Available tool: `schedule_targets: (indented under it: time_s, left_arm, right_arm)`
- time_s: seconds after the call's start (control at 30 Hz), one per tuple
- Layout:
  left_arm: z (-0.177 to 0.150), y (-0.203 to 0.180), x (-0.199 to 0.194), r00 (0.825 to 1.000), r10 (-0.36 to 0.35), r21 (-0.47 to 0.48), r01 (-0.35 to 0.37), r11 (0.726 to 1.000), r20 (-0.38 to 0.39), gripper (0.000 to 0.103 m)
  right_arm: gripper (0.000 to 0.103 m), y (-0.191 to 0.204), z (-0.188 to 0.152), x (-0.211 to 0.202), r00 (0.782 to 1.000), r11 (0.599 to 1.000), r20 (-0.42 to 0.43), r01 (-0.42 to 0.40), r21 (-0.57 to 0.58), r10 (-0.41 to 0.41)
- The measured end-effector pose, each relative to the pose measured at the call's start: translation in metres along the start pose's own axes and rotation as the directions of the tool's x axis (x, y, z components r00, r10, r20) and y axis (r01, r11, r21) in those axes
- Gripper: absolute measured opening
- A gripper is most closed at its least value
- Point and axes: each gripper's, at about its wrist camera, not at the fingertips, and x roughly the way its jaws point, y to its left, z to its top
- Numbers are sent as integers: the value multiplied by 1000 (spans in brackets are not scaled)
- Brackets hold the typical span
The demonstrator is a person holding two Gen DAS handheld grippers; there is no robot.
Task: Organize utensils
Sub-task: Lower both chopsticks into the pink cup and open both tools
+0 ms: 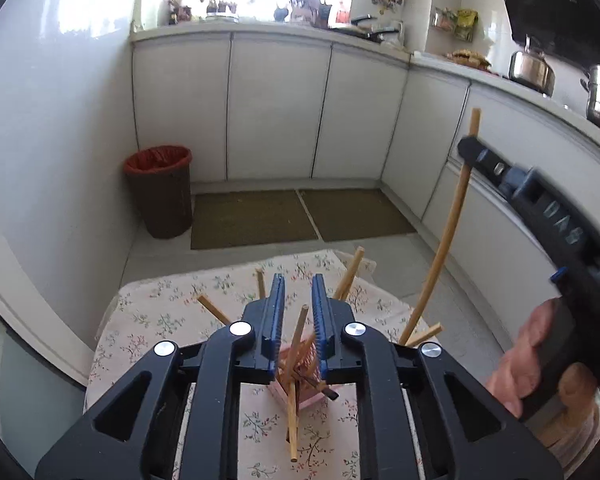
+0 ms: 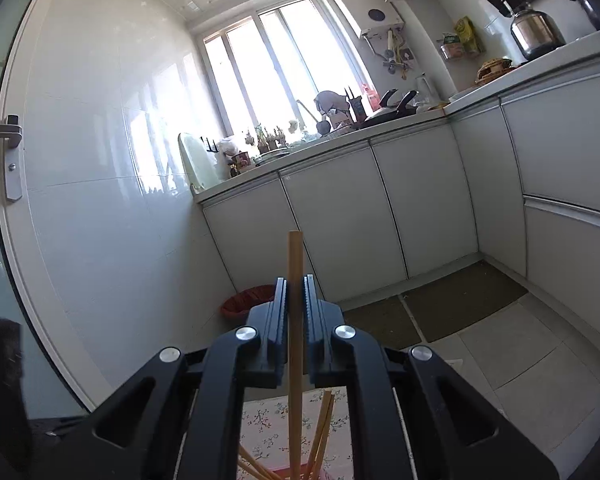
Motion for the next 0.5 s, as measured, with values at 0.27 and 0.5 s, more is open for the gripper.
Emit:
schedule_targets:
  time_s: [0.27,0.5]
  left_arm:
    - [15,35,-73,977,27,-98,-7,995,213,39]
    - [-20,64,-78,985,56,-178,-27,984,161,39]
  right_arm:
    - [8,25,-8,2,985,997,165,57,-54,-47]
    - [9,30,-74,11,987,983,135,110,-144,-91]
